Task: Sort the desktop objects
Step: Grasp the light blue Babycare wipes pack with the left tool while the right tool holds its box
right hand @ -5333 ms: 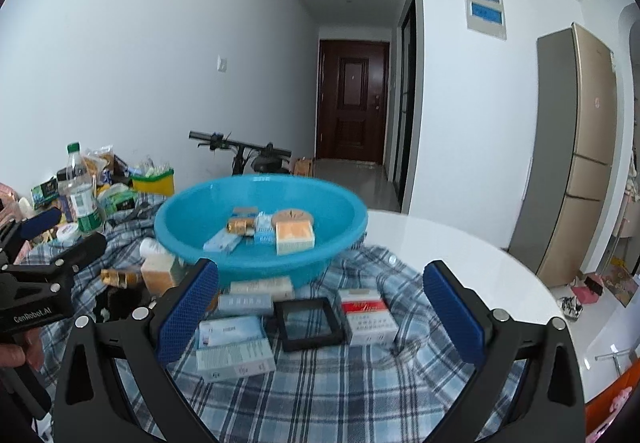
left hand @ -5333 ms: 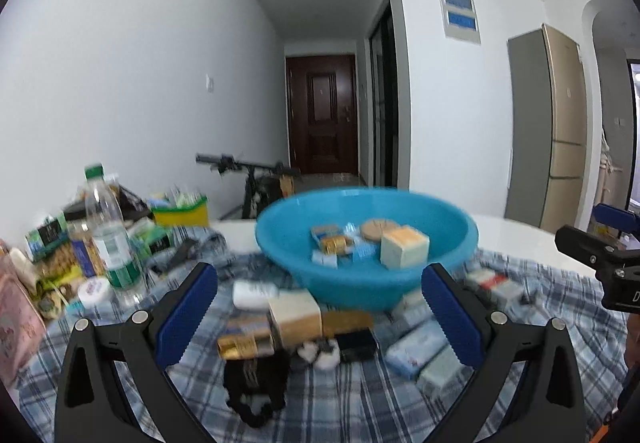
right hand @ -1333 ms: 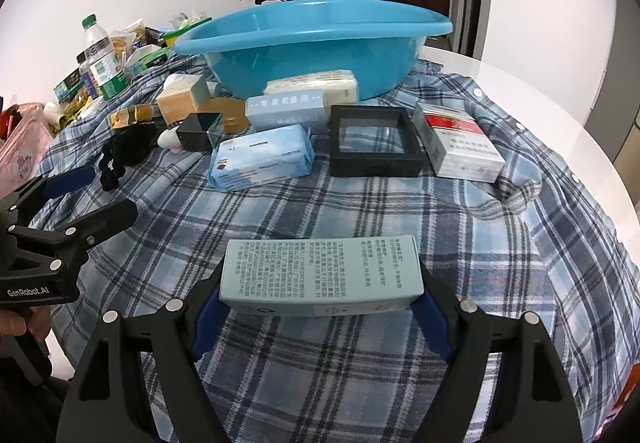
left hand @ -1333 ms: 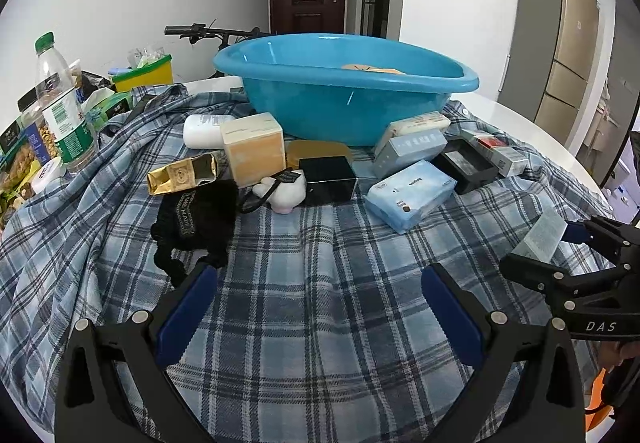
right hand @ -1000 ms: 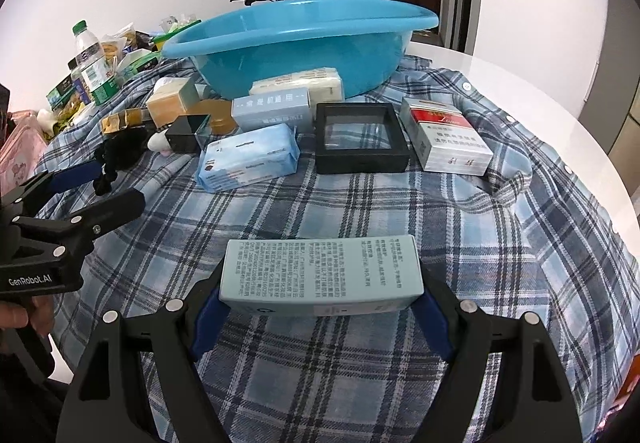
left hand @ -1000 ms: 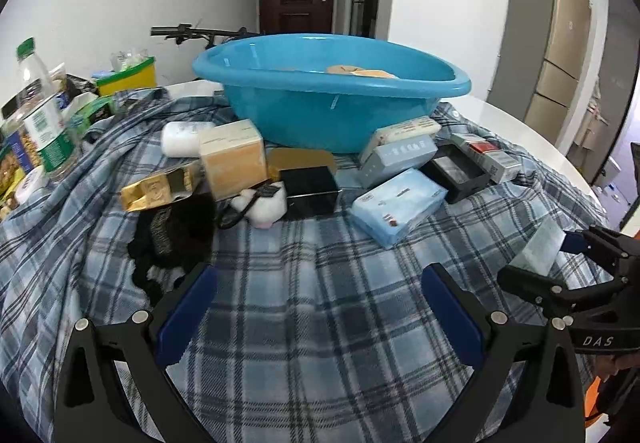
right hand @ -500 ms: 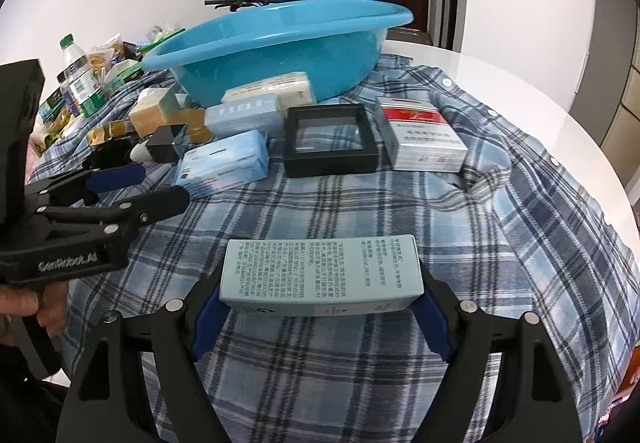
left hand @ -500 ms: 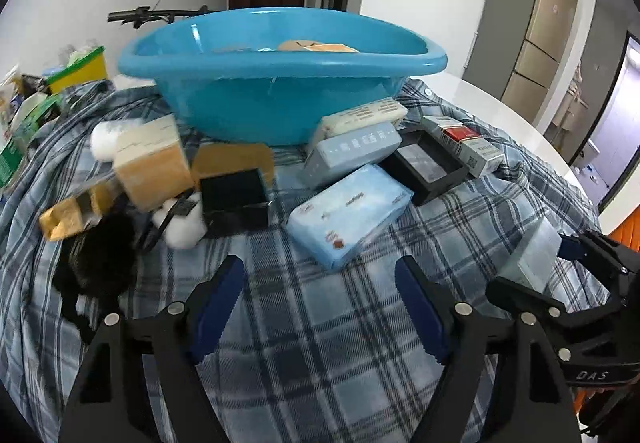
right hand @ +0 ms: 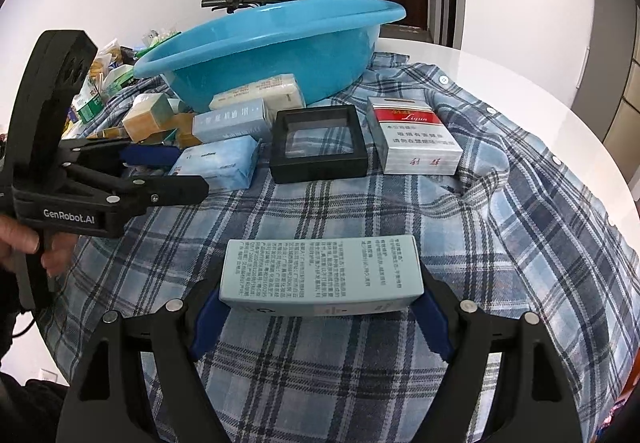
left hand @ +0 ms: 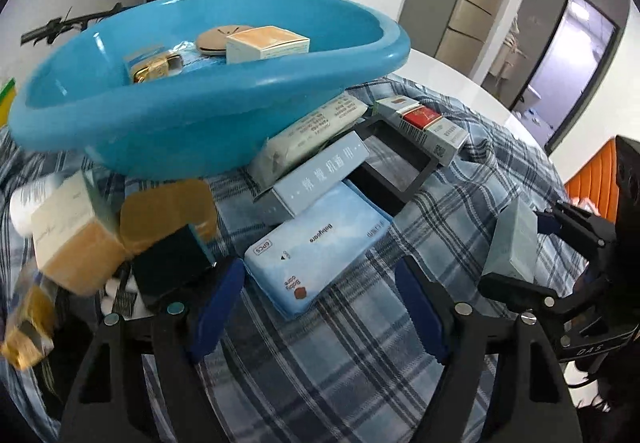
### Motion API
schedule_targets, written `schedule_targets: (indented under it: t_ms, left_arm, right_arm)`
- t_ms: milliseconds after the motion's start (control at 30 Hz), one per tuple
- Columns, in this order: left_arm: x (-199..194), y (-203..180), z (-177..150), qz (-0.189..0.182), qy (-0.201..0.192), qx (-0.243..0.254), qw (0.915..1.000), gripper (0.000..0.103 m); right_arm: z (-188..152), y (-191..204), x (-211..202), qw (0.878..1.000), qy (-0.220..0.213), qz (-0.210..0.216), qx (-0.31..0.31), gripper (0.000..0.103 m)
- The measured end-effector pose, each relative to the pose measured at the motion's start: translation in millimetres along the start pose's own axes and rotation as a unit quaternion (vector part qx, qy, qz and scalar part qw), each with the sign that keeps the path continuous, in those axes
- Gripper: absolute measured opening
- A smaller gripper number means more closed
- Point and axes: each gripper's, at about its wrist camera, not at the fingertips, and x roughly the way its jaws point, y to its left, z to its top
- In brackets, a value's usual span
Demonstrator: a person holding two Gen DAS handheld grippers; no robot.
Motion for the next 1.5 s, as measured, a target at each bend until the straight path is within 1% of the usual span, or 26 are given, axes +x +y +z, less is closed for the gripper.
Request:
schedule_targets:
  t_ms: [133, 200, 333, 500, 600, 733, 767, 833, 867, 900, 933, 1000, 1200, 1333, 1433, 1500]
  left_arm:
    - [2, -4, 6, 0.004, 0.003, 0.017, 0.9998, 0.08]
    - [-1, -3, 9, 0.002, -0.005, 0.027, 0.9996, 0.08]
    - [-2, 0, 16, 0.013, -0.014, 0.046, 0.9987, 0.08]
    - [5, -4, 22, -0.013, 0.001, 0.066, 0.9977, 0.08]
    - [9, -7, 23, -0.015, 0.005, 0.078, 0.9968, 0.08]
    - [20, -6, 21, -0.016, 0.024, 0.073, 0.9969, 0.08]
    - [20, -6, 20, -0.015, 0.022, 0.074, 0.9969, 0.08]
    - [19, -7, 16, -0.017, 0.028, 0.076, 0.9966, 0.076]
    - [18, -7, 15, -0.011, 0.03, 0.074, 0.9967, 0.069]
    - [17, -6, 13, -0.006, 0.031, 0.071, 0.997, 0.066]
    - [16, -6, 12, -0.005, 0.031, 0.067, 0.9972, 0.065]
    - [13, -5, 8, -0.004, 0.032, 0.056, 0.9979, 0.059]
    - [1, -13, -9, 0.012, 0.03, 0.045, 0.9985, 0.046]
    - [-12, -13, -25, 0.018, 0.025, 0.019, 0.9994, 0.044]
    - [-24, -12, -41, 0.031, 0.02, -0.001, 0.9993, 0.044]
    - [-32, -14, -52, 0.037, 0.021, -0.006, 0.9991, 0.043]
  right_arm:
    - [1, -1, 3, 1.0, 0.001, 0.001, 0.002, 0.079]
    - [2, -2, 3, 1.0, 0.001, 0.002, 0.002, 0.079]
    - [3, -2, 3, 1.0, 0.002, 0.0, -0.001, 0.079]
    - [4, -5, 5, 1.0, 0.003, -0.002, 0.004, 0.079]
    - [5, -6, 6, 1.0, 0.005, -0.003, 0.004, 0.079]
    - [6, -6, 7, 1.0, 0.005, -0.004, 0.003, 0.079]
    - [6, -6, 7, 1.0, 0.005, -0.004, 0.003, 0.079]
    - [6, -6, 7, 1.0, 0.005, -0.004, 0.004, 0.079]
    - [6, -6, 7, 1.0, 0.006, -0.004, 0.004, 0.079]
    - [6, -5, 7, 1.0, 0.006, -0.004, 0.003, 0.079]
    - [7, -4, 8, 1.0, 0.006, -0.004, 0.002, 0.079]
    - [7, -2, 7, 1.0, 0.005, -0.002, 0.001, 0.079]
    - [5, 3, 2, 1.0, 0.001, 0.002, -0.002, 0.079]
    - [2, 2, -2, 1.0, -0.002, 0.002, 0.001, 0.079]
    - [-1, 2, -3, 1.0, -0.002, 0.004, 0.0, 0.079]
    - [-2, 3, -3, 1.0, -0.002, 0.007, -0.001, 0.079]
